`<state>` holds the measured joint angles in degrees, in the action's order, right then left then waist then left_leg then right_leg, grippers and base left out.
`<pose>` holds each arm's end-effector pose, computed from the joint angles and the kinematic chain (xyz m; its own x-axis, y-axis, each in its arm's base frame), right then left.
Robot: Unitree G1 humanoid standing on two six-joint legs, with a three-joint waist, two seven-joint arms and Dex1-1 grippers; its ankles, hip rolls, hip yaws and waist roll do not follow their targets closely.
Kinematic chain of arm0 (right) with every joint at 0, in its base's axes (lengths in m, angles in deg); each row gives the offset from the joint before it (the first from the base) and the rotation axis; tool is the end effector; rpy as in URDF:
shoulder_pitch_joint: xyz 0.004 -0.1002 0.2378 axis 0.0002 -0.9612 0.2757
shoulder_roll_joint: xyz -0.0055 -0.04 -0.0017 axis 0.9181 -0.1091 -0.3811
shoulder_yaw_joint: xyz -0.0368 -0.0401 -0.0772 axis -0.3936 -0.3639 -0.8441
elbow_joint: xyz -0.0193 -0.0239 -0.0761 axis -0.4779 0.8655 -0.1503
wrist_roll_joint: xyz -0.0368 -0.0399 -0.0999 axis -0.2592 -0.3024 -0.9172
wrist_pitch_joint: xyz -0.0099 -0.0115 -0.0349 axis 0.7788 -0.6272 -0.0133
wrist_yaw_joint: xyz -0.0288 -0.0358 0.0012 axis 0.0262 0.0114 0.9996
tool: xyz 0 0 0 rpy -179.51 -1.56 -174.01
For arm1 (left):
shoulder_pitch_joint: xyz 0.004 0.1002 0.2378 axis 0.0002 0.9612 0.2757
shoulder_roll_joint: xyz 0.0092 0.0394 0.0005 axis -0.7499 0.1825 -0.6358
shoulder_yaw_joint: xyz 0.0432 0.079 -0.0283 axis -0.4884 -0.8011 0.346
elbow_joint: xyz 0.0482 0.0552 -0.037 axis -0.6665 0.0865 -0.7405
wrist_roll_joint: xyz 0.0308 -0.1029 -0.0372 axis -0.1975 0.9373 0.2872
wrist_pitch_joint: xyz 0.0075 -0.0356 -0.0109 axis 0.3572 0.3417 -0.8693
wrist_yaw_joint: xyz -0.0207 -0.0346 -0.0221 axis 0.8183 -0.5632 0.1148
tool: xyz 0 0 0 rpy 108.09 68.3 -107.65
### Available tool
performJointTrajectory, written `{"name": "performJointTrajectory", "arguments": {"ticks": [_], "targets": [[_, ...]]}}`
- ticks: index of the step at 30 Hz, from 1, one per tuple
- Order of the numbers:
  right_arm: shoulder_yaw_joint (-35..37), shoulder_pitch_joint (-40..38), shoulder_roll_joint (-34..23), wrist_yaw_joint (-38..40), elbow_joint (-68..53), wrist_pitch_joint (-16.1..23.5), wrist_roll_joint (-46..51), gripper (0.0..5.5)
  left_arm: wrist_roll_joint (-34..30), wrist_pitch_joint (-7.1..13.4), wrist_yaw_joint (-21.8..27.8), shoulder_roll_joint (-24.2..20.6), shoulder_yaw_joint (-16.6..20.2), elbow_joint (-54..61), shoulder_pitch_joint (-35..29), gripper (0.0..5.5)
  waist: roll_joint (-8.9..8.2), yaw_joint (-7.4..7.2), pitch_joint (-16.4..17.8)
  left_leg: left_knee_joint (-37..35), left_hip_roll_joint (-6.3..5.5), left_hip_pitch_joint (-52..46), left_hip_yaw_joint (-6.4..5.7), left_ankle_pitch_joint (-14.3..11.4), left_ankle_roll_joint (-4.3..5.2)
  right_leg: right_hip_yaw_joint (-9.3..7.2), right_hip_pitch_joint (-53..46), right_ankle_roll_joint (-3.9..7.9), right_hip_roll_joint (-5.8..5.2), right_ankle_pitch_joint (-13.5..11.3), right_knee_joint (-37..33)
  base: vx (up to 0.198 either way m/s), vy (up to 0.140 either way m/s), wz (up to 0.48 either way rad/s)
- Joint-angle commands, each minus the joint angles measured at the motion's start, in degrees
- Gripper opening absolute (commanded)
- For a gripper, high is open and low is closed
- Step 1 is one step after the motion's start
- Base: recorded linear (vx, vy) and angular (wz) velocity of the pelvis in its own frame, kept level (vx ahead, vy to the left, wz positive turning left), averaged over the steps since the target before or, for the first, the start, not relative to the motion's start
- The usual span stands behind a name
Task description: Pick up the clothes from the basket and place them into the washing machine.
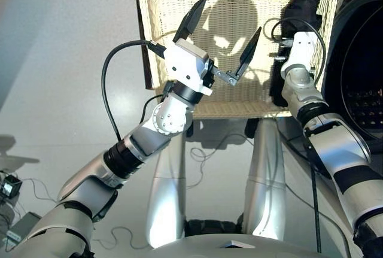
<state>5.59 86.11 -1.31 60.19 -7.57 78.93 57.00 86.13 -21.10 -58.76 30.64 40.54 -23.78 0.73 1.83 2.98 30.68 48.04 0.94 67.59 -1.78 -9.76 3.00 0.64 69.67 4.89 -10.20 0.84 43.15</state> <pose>0.3691 -0.2019 0.1507 0.9513 -0.3061 0.0352 0.3081 0.9428 -0.1273 0.2401 0.0568 0.2000 0.5115 -0.5026 0.6970 0.4994 0.8339 0.2349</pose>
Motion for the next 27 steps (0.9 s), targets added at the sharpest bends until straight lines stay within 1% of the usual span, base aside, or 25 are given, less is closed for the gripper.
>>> {"name": "performJointTrajectory", "arguments": {"ticks": [1, 7, 8, 9, 10, 12, 13, 17, 18, 19, 21, 23, 24, 25, 27], "targets": [[-1.6, -4.7, -0.3, 1.9, -8.6, 4.2, 3.1, 0.0, -0.1, 2.8, -0.7, 0.3, 3.8, 10.4, 3.1, 5.5, 3.84, -2.12, -0.9, -5.4, 1.15, -2.8, 1.33, 3.1, 1.11, 0.04, -2.8, 0.2, 2.06, 5.9, 2.0, 0.0, 0.0, 0.0], [-1.8, -13.9, -0.1, 3.6, -25.7, 7.5, 2.1, 0.0, -2.6, 2.7, -2.7, -1.6, 5.5, 10.5, 4.4, 5.5, 1.87, -3.98, -0.9, -5.7, 1.28, -3.0, 1.49, 3.2, 1.02, 0.46, -2.9, 0.3, 2.29, 5.6, 1.4, 0.0, 0.0, 0.0], [-1.8, -14.0, -0.1, 3.7, -25.9, 7.4, 2.1, 0.0, -2.6, 2.7, -2.7, -1.6, 5.5, 10.5, 4.5, 5.5, 1.85, -3.98, -0.9, -5.8, 1.26, -3.1, 1.51, 3.2, 1.01, 0.47, -3.0, 0.3, 2.28, 5.6, 1.4, 0.0, 0.0, 0.0], [-1.5, -15.7, -0.3, 3.9, -28.6, 7.9, 1.7, 0.0, -2.8, 2.9, -3.0, -1.9, 5.8, 10.8, 4.8, 5.5, 1.57, -4.21, -0.9, -5.8, 1.27, -3.1, 1.5, 3.2, 0.98, 0.48, -3.0, 0.32, 2.32, 5.6, 1.3, 0.0, 0.0, 0.0], [-0.4, -19.1, -0.9, 4.0, -33.9, 9.2, 1.9, 0.0, -3.3, 3.0, -3.5, -2.4, 6.4, 10.8, 5.4, 5.5, 1.02, -4.82, -0.9, -5.8, 1.32, -2.9, 1.5, 3.2, 0.92, 0.61, -2.9, 0.36, 2.36, 5.6, 1.2, 0.0, 0.0, 0.0], [0.2, -20.8, -1.1, 4.0, -36.5, 9.6, 2.1, 0.0, -3.6, 3.0, -3.6, -2.7, 6.6, 10.9, 5.6, 5.5, 0.78, -5.01, -0.9, -5.8, 1.31, -2.9, 1.49, 3.2, 0.89, 0.65, -2.9, 0.38, 2.4, 5.5, 1.2, 0.0, 0.0, 0.0], [2.3, -24.7, -2.0, 3.4, -42.4, 11.5, 3.9, 0.0, -4.0, 3.0, -4.0, -3.3, 7.5, 11.1, 6.5, 5.5, 0.33, -5.48, -0.9, -5.9, 1.37, -2.9, 1.49, 3.2, 0.79, 0.74, -2.8, 0.45, 2.46, 5.5, 1.1, 0.0, 0.0, 0.0], [9.0, -30.7, -2.0, -0.7, -51.3, 16.9, 14.9, 0.0, -3.7, 3.6, -4.1, -4.0, 8.9, 11.8, 7.7, 5.5, -0.31, -6.19, -0.9, -6.0, 1.35, -3.1, 1.55, 3.1, 0.65, 0.97, -2.9, 0.72, 2.4, 5.4, 0.9, 0.0, 0.0, 0.0], [9.1, -30.8, -2.1, -0.8, -51.4, 16.9, 15.0, 0.0, -3.6, 3.5, -4.1, -4.0, 8.8, 11.9, 7.8, 5.5, -0.32, -6.14, -0.9, -6.0, 1.36, -3.1, 1.56, 3.1, 0.65, 0.97, -2.9, 0.72, 2.4, 5.4, 0.9, 0.0, 0.0, 0.0], [13.1, -32.9, -0.2, -1.8, -56.4, 20.7, 20.3, 0.0, -3.5, 3.6, -4.6, -3.9, 9.7, 11.9, 8.6, 5.5, -0.52, -6.57, -0.9, -5.9, 1.27, -3.1, 1.62, 3.0, 0.56, 1.15, -2.8, 0.78, 2.48, 5.6, 1.1, 0.0, 0.0, 0.0], [15.6, -34.4, 0.6, -1.3, -58.9, 22.7, 21.3, 0.0, -3.5, 3.6, -4.8, -4.3, 10.3, 11.8, 9.0, 5.5, -0.66, -6.87, -0.9, -5.6, 1.18, -3.2, 1.72, 2.8, 0.49, 1.42, -2.9, 0.79, 2.51, 5.6, 1.3, 0.0, 0.0, 0.0], [18.7, -34.1, 1.4, 0.8, -60.4, 25.2, 21.2, 0.0, -3.4, 3.8, -5.1, -4.7, 11.1, 11.9, 9.4, 5.5, -0.68, -7.05, -0.9, -5.6, 1.16, -3.6, 1.85, 2.6, 0.41, 1.55, -3.2, 0.8, 2.61, 5.6, 1.4, 0.0, 0.0, 0.0], [18.7, -34.1, 1.4, 0.9, -60.4, 25.2, 21.0, 0.0, -3.4, 3.8, -5.1, -4.7, 11.1, 11.9, 9.4, 5.5, -0.72, -7.02, -0.9, -5.6, 1.17, -3.6, 1.87, 2.6, 0.41, 1.57, -3.2, 0.8, 2.62, 5.6, 1.4, 0.0, 0.0, 0.0], [21.0, -33.3, 1.7, 3.8, -59.5, 26.8, 19.9, 0.0, -3.0, 4.2, -5.3, -4.7, 11.9, 12.1, 9.8, 5.5, -0.71, -7.1, -0.9, -5.7, 1.16, -3.9, 1.98, 2.4, 0.32, 1.57, -3.5, 0.77, 2.76, 5.7, 1.2, 0.0, 0.0, 0.0], [23.2, -31.6, 1.0, 7.7, -56.5, 27.3, 17.5, 0.0, -2.5, 4.8, -5.2, -4.9, 12.4, 12.7, 10.2, 5.5, -0.66, -7.0, -0.9, -5.5, 1.17, -4.0, 2.04, 2.2, 0.25, 1.65, -3.7, 0.74, 2.97, 5.7, 1.2, 0.0, 0.0, 0.0]]}}
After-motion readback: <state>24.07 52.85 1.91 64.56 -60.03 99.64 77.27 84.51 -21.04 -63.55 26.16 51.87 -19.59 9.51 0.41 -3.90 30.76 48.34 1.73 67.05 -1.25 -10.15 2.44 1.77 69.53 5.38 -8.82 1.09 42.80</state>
